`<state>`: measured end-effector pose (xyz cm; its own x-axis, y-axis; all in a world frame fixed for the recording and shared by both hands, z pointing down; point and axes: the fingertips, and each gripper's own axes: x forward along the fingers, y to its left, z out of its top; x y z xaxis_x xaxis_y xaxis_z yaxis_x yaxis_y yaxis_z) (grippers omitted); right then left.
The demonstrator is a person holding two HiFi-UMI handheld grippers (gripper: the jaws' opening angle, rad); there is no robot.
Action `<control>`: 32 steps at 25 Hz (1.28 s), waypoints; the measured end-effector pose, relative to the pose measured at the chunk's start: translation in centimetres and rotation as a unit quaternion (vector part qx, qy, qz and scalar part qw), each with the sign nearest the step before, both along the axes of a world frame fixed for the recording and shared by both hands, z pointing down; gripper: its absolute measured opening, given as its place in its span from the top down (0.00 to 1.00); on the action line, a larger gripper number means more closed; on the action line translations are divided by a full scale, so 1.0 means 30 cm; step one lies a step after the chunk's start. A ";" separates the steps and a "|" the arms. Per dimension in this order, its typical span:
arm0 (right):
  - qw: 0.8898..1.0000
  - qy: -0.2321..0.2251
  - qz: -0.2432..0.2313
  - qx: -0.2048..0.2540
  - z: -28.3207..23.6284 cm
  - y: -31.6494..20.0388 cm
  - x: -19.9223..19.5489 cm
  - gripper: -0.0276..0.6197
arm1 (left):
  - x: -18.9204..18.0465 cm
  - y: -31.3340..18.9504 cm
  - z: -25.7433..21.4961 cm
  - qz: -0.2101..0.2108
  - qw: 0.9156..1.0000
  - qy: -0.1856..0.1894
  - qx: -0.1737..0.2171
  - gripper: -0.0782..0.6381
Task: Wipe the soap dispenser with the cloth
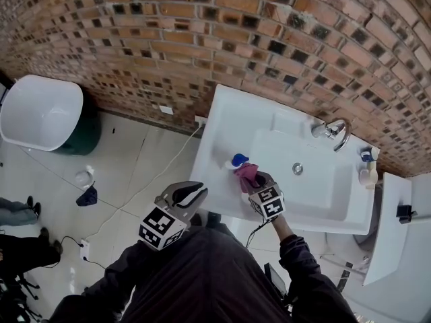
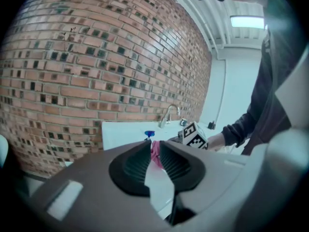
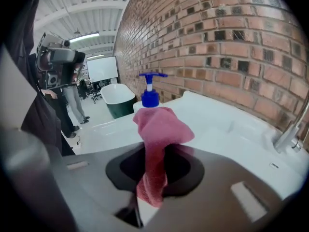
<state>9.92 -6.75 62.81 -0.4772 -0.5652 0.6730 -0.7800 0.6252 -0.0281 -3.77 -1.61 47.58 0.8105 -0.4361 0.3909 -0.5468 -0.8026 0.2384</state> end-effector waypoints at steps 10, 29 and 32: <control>0.994 0.034 0.001 -0.101 0.160 0.019 -0.001 0.84 | -0.047 -0.013 0.010 -0.018 1.000 0.000 -0.005 0.84; 0.997 0.057 -0.060 -0.007 -0.140 -0.119 0.046 0.84 | 0.007 -0.024 0.007 -0.006 1.000 0.003 -0.003 0.84; 0.998 0.034 -0.038 -0.029 -0.095 -0.137 0.077 0.84 | -0.003 -0.025 0.009 -0.014 1.000 0.000 -0.005 0.84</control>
<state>12.22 -10.87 59.96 -0.4688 -0.4881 0.7362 -0.7321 0.6811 -0.0147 -3.85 -2.37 47.86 0.7983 -0.4551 0.3946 -0.5691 -0.7844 0.2466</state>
